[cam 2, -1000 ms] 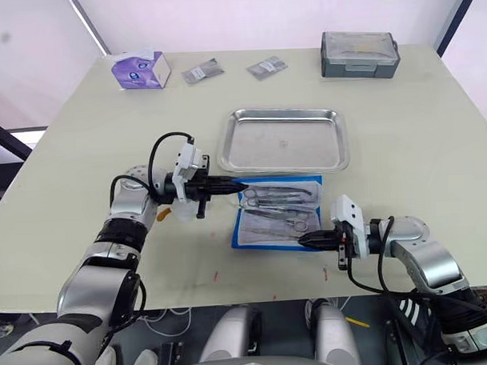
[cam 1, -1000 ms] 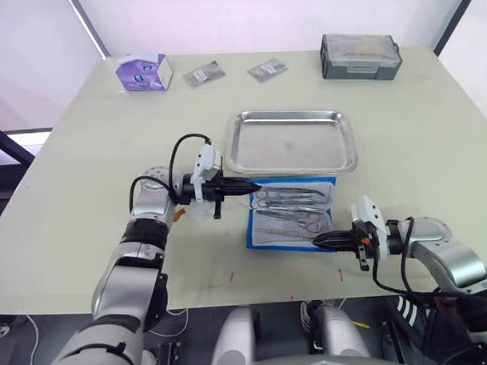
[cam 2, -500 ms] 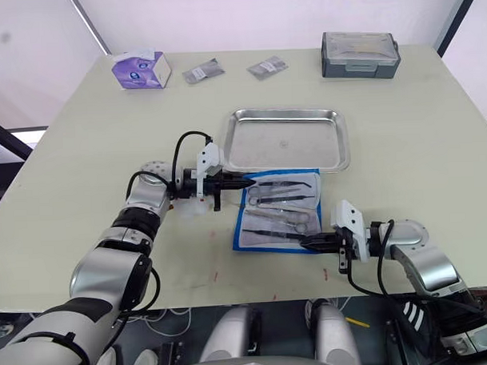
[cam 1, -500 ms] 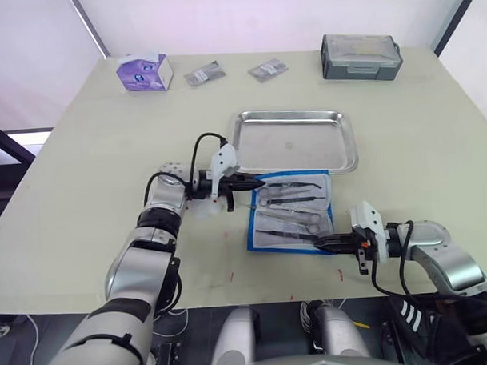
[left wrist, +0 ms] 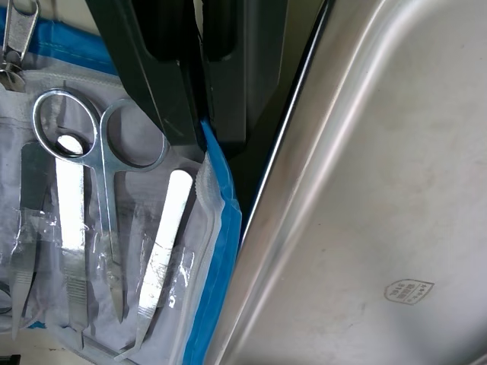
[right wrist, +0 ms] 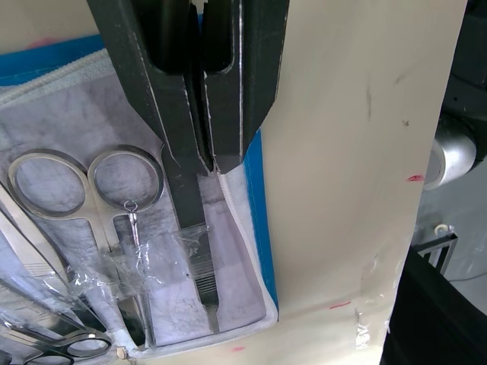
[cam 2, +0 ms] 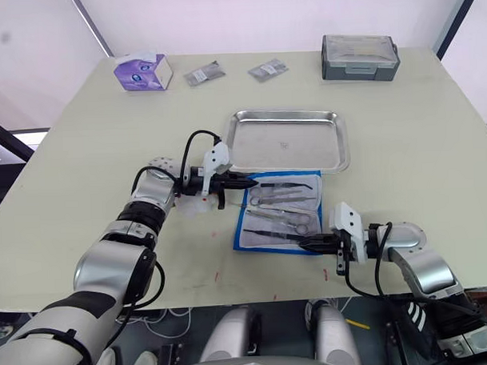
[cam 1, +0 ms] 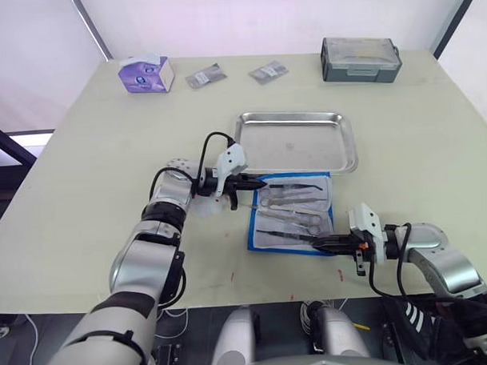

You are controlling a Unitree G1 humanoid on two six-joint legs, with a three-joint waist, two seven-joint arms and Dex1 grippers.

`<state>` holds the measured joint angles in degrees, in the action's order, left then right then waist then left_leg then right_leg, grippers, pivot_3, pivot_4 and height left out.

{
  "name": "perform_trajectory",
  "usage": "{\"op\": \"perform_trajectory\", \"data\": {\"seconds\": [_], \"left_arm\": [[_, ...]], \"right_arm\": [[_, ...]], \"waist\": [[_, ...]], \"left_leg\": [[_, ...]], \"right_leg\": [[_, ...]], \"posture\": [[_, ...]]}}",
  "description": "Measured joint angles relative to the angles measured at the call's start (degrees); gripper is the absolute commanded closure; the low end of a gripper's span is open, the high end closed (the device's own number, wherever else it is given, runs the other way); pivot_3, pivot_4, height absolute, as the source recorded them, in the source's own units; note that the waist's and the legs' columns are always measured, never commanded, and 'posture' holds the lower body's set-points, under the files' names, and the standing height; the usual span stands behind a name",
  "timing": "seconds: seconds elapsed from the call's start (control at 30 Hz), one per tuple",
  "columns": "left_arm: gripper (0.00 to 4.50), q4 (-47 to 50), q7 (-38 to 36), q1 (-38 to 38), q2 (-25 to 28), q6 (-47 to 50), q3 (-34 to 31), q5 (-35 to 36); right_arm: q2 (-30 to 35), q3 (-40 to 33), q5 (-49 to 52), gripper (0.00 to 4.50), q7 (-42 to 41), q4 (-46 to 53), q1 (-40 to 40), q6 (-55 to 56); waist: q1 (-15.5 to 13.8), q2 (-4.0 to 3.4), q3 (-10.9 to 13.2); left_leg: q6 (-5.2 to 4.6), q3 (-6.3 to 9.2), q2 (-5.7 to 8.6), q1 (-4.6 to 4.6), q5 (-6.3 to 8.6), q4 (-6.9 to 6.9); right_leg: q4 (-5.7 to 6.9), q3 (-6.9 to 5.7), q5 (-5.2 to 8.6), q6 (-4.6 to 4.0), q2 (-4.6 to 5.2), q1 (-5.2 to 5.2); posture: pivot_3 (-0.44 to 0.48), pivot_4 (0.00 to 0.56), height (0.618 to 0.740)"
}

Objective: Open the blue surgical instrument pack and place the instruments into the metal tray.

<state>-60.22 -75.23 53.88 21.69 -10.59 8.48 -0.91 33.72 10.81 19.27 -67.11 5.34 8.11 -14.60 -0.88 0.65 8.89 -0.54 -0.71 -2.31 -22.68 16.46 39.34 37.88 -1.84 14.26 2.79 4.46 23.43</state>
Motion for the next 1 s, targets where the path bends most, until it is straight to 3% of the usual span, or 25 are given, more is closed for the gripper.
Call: {"op": "perform_trajectory", "data": {"seconds": [0.33,1.0], "left_arm": [[4.50,2.41,-2.77,-1.35,0.69,0.83,0.00,0.16],[4.50,10.11,-5.00,-6.07,2.46,4.63,0.00,1.66]], "right_arm": [[2.05,-0.10,1.67,4.47,0.10,5.38,-2.55,-2.77],[2.09,-0.10,1.38,4.47,0.19,5.90,-4.42,-2.24]], "waist": [[0.13,0.00,0.00],[0.47,-0.01,-0.02]], "left_leg": [[0.00,0.01,0.00,-0.01,0.00,-0.02],[-0.02,0.04,-0.01,0.02,0.01,-0.04]], "right_leg": [[-0.01,0.00,0.00,0.00,0.00,0.01],[0.00,0.01,0.01,0.00,-0.03,0.01]], "posture": [[0.000,0.150,0.727],[0.000,0.150,0.727]]}}
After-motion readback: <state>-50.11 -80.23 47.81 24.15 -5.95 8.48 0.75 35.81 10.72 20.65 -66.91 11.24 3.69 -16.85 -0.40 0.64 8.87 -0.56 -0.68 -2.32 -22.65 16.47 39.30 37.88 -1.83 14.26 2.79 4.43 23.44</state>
